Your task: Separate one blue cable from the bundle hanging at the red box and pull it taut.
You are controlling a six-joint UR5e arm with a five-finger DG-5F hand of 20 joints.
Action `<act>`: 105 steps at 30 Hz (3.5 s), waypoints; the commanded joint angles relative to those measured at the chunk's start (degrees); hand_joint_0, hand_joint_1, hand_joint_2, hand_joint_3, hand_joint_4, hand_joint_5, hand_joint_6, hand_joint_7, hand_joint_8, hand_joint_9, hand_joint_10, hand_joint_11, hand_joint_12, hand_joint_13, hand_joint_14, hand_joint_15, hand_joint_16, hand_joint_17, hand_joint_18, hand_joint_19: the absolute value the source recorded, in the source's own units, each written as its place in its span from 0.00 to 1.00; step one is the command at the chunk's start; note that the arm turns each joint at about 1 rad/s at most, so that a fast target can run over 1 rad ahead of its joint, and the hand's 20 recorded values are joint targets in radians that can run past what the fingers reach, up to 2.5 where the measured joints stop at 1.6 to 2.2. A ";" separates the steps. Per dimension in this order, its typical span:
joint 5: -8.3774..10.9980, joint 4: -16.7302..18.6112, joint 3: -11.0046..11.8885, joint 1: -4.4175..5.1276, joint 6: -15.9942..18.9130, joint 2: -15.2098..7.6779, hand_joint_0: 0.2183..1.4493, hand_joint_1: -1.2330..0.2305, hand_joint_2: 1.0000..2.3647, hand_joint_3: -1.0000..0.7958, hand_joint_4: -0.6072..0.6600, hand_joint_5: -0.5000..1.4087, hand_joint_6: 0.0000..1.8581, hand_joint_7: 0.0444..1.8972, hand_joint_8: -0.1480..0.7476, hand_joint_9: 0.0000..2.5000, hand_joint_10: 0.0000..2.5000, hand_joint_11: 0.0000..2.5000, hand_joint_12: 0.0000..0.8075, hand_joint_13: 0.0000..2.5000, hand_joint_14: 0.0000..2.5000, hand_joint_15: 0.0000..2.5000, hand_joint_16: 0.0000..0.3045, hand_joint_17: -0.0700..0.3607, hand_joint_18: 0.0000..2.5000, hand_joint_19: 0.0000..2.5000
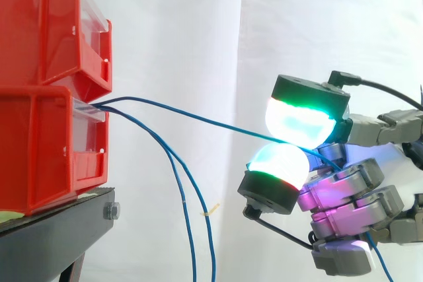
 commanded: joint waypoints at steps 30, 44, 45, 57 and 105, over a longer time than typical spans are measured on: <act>0.00 0.00 -0.06 0.00 0.00 -0.04 0.47 0.25 0.02 0.48 0.51 0.15 0.48 0.70 0.50 0.37 0.71 0.60 0.45 0.35 0.81 0.55 0.13 0.37 0.40 0.49; 0.00 0.00 -0.06 0.00 0.00 -0.04 0.47 0.25 0.02 0.48 0.52 0.15 0.48 0.71 0.51 0.37 0.68 0.61 0.45 0.36 0.81 0.54 0.13 0.37 0.40 0.48; 0.00 0.00 0.03 0.00 0.00 -0.04 0.47 0.25 0.02 0.48 0.51 0.15 0.48 0.71 0.51 0.37 0.68 0.62 0.45 0.36 0.81 0.55 0.13 0.37 0.40 0.48; 0.00 0.00 0.03 0.00 0.00 -0.04 0.47 0.25 0.02 0.48 0.52 0.15 0.48 0.70 0.51 0.37 0.67 0.62 0.44 0.36 0.80 0.55 0.13 0.37 0.40 0.48; 0.00 0.00 -0.06 0.00 0.00 0.05 0.47 0.25 0.02 0.45 0.52 0.15 0.48 0.70 0.51 0.37 0.65 0.62 0.44 0.36 0.78 0.55 0.13 0.37 0.40 0.48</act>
